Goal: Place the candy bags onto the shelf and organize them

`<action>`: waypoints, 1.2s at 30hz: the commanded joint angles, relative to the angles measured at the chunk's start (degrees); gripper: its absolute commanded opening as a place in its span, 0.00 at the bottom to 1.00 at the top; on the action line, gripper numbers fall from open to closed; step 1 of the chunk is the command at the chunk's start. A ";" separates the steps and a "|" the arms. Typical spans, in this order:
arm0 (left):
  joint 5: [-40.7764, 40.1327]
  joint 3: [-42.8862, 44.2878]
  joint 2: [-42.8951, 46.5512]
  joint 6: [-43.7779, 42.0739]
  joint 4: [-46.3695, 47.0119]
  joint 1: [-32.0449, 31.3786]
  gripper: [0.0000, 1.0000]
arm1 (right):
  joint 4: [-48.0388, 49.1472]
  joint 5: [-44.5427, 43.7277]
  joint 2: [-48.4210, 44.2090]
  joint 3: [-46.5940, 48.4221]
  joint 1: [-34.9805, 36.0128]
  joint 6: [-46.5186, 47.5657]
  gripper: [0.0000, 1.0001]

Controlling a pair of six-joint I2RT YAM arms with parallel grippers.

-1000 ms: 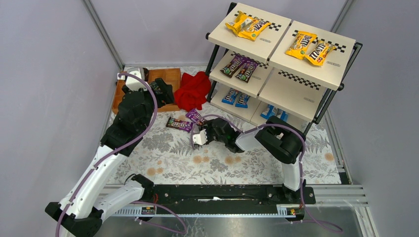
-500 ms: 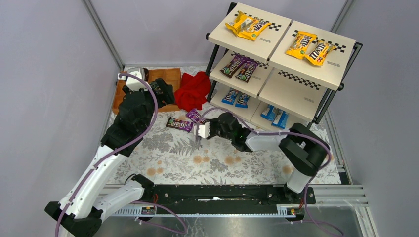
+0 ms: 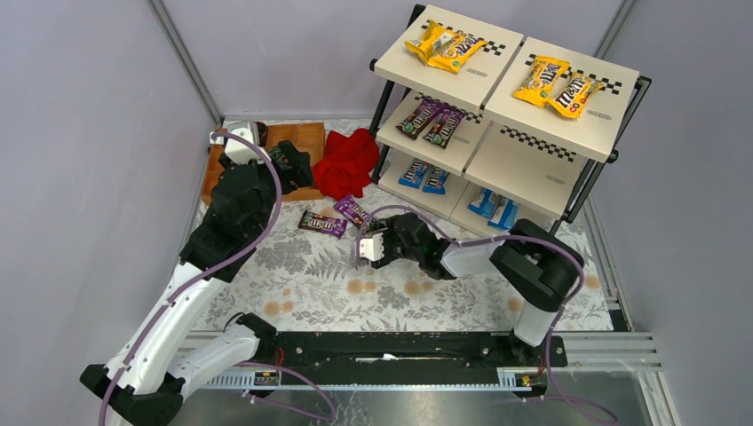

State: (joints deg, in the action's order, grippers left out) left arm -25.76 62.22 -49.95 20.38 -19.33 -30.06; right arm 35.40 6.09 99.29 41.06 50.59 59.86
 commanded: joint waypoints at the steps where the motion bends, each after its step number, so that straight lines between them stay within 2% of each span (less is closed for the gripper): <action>1: 0.36 -0.55 1.00 -0.07 3.58 0.27 0.99 | 3.06 -2.97 5.42 3.66 -0.58 4.36 0.72; 7: 0.27 -0.58 0.74 -0.12 3.59 0.12 0.99 | -0.63 -2.22 10.25 8.72 -0.83 6.25 0.66; 10: -0.75 -0.50 0.70 -0.41 3.46 0.14 0.99 | -4.93 -2.16 13.33 11.96 -0.79 9.59 0.59; 12: -0.82 -0.44 0.59 -0.43 3.42 0.10 0.99 | -7.92 -2.24 15.14 14.52 -0.78 11.49 0.50; 17: -1.04 -0.41 0.07 -0.65 3.36 0.09 0.99 | -8.61 0.60 14.81 16.38 -0.77 8.79 0.33; 21: -1.04 -0.36 -0.31 -0.71 3.25 -0.16 0.99 | -8.98 2.12 11.33 15.85 -0.83 5.14 0.03; 22: -0.83 -0.27 -0.38 -0.70 3.25 -0.25 0.99 | -8.09 2.34 10.24 14.94 -0.81 3.91 0.00; 25: -0.94 -0.25 -0.71 -0.69 3.17 -0.26 0.99 | -8.30 3.60 6.77 13.33 -0.77 0.56 0.00; 31: -0.59 -0.13 -1.06 -0.52 3.07 -0.04 0.99 | -8.66 0.02 -3.82 7.86 -0.76 -14.96 0.00; 36: -0.28 -0.17 -1.96 -0.35 2.98 0.09 0.99 | -21.26 -0.31 -18.83 6.00 -0.76 -25.52 0.00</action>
State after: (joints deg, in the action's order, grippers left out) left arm -25.96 62.19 -51.31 20.36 -18.37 -30.11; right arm 21.87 6.61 92.05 46.98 50.17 46.54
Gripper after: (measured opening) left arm 0.987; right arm 0.011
